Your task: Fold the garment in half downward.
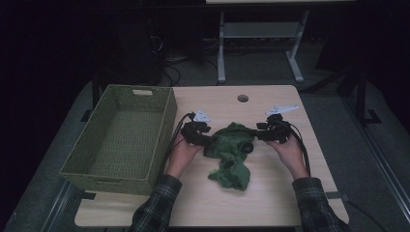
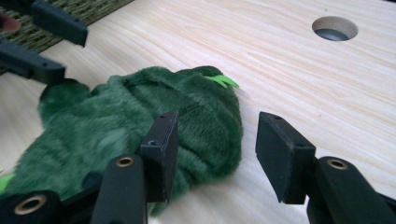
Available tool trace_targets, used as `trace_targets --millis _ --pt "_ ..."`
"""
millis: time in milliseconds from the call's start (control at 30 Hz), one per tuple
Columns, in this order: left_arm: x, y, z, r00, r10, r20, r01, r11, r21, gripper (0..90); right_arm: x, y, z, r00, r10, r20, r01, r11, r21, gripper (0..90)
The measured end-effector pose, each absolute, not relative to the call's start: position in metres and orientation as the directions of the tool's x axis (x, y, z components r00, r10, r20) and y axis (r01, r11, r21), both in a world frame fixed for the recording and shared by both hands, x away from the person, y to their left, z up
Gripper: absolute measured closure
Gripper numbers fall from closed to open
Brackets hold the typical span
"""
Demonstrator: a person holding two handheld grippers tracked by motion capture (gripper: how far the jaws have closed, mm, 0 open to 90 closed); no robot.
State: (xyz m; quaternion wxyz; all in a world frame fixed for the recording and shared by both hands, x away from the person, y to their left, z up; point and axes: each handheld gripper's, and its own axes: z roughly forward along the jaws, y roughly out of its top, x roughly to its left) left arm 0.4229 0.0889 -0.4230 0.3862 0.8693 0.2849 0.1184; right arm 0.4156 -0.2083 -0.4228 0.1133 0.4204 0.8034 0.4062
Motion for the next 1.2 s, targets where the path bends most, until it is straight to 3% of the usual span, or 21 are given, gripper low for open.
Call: trace_targets --millis 333,667,900,1100,1200 --pt "0.458 0.073 -0.444 0.821 0.571 -0.022 0.422 -0.579 0.698 47.3 0.432 -0.2 -0.446 -0.601 0.787 0.143 0.617 0.342 0.709 52.0" --pt "0.464 0.066 -0.46 0.841 0.539 -0.056 0.433 -0.607 0.667 48.3 0.438 -0.201 -0.461 -0.594 0.789 0.156 0.65 0.357 0.671 60.0" --pt "0.467 0.067 -0.465 0.844 0.533 -0.067 0.436 -0.608 0.663 61.8 0.439 -0.199 -0.464 -0.59 0.793 0.149 0.654 0.362 0.664 70.8" --pt "0.466 0.067 -0.463 0.846 0.528 -0.07 0.44 -0.618 0.651 85.4 0.44 -0.197 -0.466 -0.594 0.79 0.151 0.655 0.366 0.661 85.1" --pt "0.465 0.07 -0.457 0.844 0.532 -0.069 0.435 -0.604 0.668 86.6 0.439 -0.197 -0.464 -0.591 0.792 0.155 0.657 0.36 0.662 86.0"
